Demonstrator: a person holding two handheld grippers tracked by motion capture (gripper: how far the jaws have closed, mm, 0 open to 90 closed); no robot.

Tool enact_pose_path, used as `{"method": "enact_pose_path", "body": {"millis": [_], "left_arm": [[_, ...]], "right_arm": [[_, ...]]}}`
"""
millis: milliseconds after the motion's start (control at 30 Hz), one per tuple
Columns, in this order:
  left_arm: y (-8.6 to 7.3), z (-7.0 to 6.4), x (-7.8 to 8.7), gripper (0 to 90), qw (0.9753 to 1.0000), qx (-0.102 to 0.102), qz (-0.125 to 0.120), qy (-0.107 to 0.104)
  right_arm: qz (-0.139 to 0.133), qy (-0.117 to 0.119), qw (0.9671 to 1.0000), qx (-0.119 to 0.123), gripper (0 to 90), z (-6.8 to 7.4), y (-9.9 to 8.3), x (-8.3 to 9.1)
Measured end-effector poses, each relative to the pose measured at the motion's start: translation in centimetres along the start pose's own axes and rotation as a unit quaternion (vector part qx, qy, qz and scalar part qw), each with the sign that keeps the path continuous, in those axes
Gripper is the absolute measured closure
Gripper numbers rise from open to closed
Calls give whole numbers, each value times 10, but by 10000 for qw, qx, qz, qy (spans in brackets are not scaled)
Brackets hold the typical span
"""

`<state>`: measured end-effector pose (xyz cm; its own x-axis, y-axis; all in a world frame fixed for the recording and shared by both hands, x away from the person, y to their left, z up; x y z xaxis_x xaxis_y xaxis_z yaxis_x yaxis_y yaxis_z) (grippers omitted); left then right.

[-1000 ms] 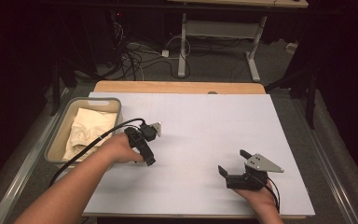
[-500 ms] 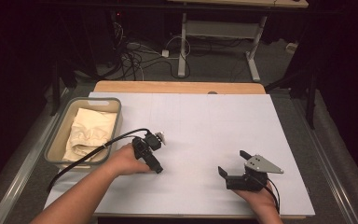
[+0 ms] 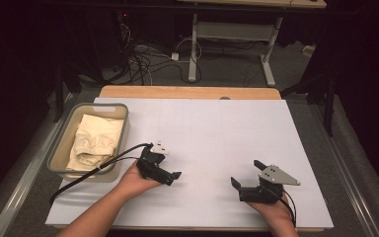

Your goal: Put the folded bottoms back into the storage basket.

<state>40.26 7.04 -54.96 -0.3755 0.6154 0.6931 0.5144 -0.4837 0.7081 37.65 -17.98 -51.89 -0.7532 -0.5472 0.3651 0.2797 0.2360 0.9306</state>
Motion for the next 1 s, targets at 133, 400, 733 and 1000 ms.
{"method": "enact_pose_path", "body": {"millis": [133,400,733,1000], "left_arm": [[1,-2,9,0,9973,60,-726,-107],[0,3,38,0,9826,70,-1843,221],[-8,3,45,0,9737,122,-2269,139],[-10,1,44,0,9748,48,-2227,135]], "right_arm": [[-85,7,10000,13,7,2,1,2],[-380,-68,9993,-8,7,3,6,11],[-506,-125,9986,-5,7,5,7,13],[-435,-132,9989,81,7,9,5,8]]}}
Point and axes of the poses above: each handheld gripper's, and its own axes: x roughly backward along the jaws, y roughly out of its top, z roughly to its left, the point moved 10 cm from there along -x, roughly forward along the jaws, and after that the axes turned 2 degrees about -z, right-handed, at the moved point
